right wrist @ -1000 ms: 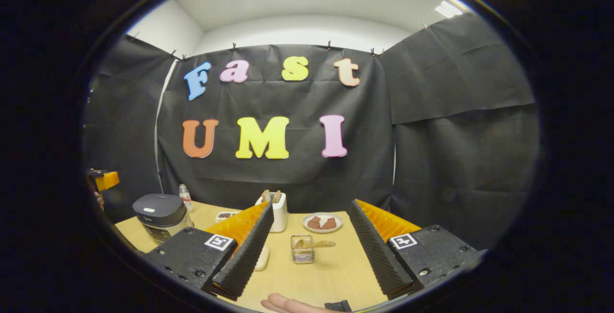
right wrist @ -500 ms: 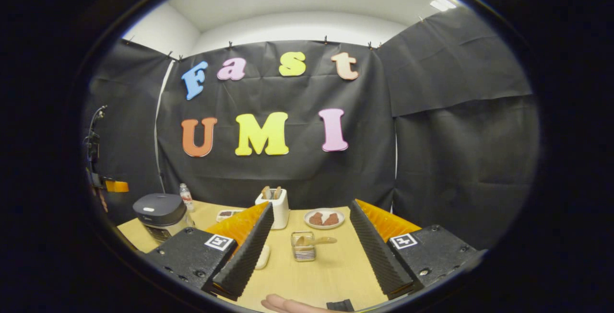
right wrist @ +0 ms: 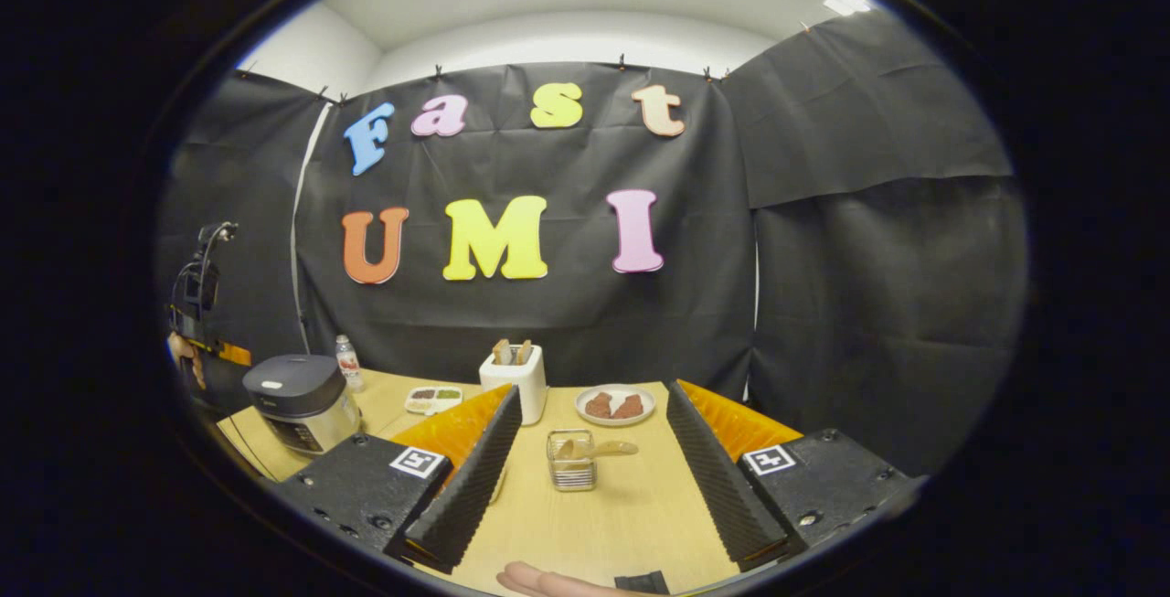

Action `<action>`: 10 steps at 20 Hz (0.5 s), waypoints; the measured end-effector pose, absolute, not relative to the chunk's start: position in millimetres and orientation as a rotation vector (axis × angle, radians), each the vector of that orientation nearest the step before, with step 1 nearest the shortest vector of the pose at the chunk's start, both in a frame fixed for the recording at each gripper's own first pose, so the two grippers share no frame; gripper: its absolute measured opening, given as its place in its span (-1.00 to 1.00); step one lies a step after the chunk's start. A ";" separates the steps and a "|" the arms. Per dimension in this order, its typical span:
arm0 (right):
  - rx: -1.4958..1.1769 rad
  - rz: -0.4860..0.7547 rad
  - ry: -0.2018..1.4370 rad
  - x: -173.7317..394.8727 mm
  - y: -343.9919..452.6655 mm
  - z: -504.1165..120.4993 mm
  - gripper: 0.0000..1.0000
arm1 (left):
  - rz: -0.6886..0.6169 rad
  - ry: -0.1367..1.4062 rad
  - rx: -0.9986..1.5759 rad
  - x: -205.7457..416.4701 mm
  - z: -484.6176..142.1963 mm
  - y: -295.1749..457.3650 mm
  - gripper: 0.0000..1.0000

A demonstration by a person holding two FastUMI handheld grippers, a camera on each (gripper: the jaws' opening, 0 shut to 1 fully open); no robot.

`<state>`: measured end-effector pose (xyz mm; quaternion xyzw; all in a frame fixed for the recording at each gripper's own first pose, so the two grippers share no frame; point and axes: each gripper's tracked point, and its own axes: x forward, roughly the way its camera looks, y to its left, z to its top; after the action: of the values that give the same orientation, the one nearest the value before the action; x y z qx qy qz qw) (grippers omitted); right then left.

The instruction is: Close the left gripper, press the button to open the rice cooker; take a wooden spoon from the chopstick holder with the right hand, scoop a spoonful of rice and pour it into the rice cooker, then put the wooden spoon back into the chopstick holder.

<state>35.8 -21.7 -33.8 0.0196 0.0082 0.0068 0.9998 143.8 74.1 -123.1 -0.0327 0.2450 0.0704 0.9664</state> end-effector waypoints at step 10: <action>-0.009 -0.003 0.038 43.0 -17.9 -59.8 1.00 | 0.168 0.598 -0.078 169.8 -159.6 73.6 -1.00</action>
<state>43.0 -17.9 -59.8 -0.0044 0.0190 -0.0014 0.9998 169.8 73.6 -159.6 -0.0383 0.2941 0.0829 0.9514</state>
